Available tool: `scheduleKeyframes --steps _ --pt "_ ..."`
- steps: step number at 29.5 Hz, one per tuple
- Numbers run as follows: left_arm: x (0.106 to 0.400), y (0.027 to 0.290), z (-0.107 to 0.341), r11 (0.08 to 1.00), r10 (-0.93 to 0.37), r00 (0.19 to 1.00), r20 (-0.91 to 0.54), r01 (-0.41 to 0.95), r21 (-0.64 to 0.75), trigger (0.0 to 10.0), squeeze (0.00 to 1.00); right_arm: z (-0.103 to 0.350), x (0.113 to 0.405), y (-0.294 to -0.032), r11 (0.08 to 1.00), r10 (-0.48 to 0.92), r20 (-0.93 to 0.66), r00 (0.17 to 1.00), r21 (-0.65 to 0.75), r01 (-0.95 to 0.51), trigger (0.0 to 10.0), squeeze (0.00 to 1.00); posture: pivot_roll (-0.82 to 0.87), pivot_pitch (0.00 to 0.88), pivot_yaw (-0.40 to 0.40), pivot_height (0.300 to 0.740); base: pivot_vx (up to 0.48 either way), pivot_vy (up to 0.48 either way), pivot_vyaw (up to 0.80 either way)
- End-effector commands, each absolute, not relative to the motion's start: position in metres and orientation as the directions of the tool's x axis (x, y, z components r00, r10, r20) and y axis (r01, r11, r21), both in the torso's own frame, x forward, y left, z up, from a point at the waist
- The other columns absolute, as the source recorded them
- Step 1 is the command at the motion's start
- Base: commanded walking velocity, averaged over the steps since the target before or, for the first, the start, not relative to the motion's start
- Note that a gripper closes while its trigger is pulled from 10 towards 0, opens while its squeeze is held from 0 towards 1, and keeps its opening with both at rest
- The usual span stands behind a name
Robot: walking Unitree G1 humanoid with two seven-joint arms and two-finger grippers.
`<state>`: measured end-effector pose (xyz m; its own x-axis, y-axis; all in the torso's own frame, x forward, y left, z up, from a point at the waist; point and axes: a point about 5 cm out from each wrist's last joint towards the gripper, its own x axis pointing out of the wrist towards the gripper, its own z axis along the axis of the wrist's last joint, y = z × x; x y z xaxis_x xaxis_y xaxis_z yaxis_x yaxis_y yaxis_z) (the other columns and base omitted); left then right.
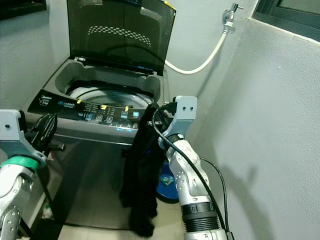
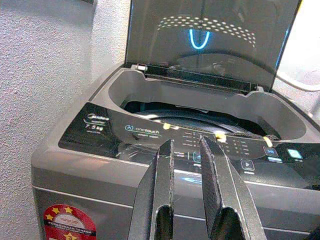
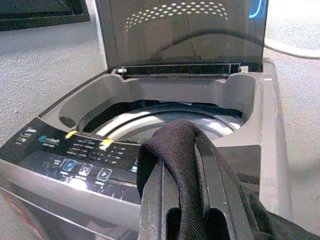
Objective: Clothes washing
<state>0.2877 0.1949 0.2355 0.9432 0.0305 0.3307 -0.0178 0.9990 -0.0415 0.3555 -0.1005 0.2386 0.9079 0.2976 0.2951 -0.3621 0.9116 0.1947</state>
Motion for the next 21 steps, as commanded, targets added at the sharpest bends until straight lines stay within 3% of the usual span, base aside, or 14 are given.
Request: scheduleKeyframes --steps 1,8,15,21 --pt "0.289 0.192 0.234 0.999 0.023 0.948 0.319 -0.011 -0.04 10.0 0.0 0.243 0.357 -0.104 0.914 0.29 0.307 0.906 0.191 -0.357 10.0 0.0 0.09 0.024 -0.084 0.74 0.0 0.0 0.0" --pt "0.289 0.194 0.233 0.998 0.051 0.949 0.311 -0.036 -0.055 10.0 0.0 0.243 0.357 -0.103 0.913 0.294 0.308 0.905 0.189 -0.361 10.0 0.0 0.08 0.025 -0.085 0.74 0.0 -0.414 0.0" --pt "0.287 0.191 0.235 0.997 0.049 0.946 0.319 -0.03 -0.065 10.0 0.0 0.247 0.356 -0.102 0.907 0.304 0.325 0.896 0.189 -0.377 10.0 0.0 0.08 0.028 -0.089 0.74 0.0 0.0 0.0" --pt "0.287 0.19 0.247 0.999 0.044 0.935 0.353 -0.034 -0.034 10.0 0.0 0.279 0.35 -0.103 0.874 0.281 0.461 0.842 0.239 -0.423 10.0 0.0 0.08 0.027 -0.091 0.74 0.0 0.0 0.0"
